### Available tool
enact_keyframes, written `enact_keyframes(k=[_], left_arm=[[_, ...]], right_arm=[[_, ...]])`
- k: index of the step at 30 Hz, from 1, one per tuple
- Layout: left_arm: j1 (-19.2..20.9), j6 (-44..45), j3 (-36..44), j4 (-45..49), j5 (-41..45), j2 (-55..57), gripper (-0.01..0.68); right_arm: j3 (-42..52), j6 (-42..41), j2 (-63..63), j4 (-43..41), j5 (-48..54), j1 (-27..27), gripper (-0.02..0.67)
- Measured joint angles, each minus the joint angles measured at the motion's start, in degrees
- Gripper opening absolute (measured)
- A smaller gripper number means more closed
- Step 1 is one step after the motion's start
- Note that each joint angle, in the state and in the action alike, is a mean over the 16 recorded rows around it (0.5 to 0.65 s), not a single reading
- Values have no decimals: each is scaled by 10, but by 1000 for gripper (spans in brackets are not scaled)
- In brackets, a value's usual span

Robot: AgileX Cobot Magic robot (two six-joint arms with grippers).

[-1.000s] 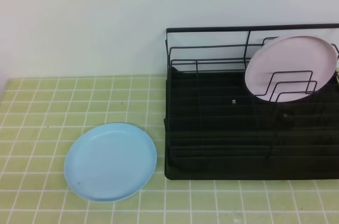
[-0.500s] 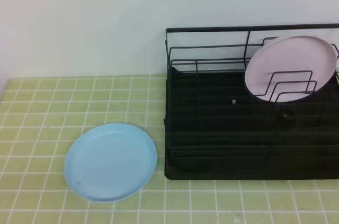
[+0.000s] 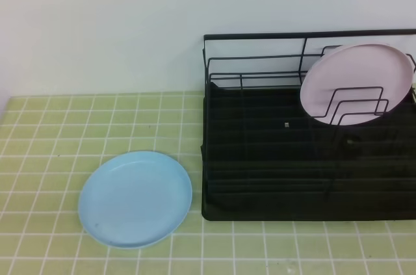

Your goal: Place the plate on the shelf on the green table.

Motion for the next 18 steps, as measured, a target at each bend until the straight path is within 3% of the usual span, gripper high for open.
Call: enact_keyframes(k=[9, 18], left_arm=[[0, 104, -210, -91, 268, 224, -3], [0, 221, -349, -167, 363, 463, -2]], right_arm=[[-13, -7, 77, 51, 21, 0, 0], [-19, -53, 186, 114, 28, 1, 0]])
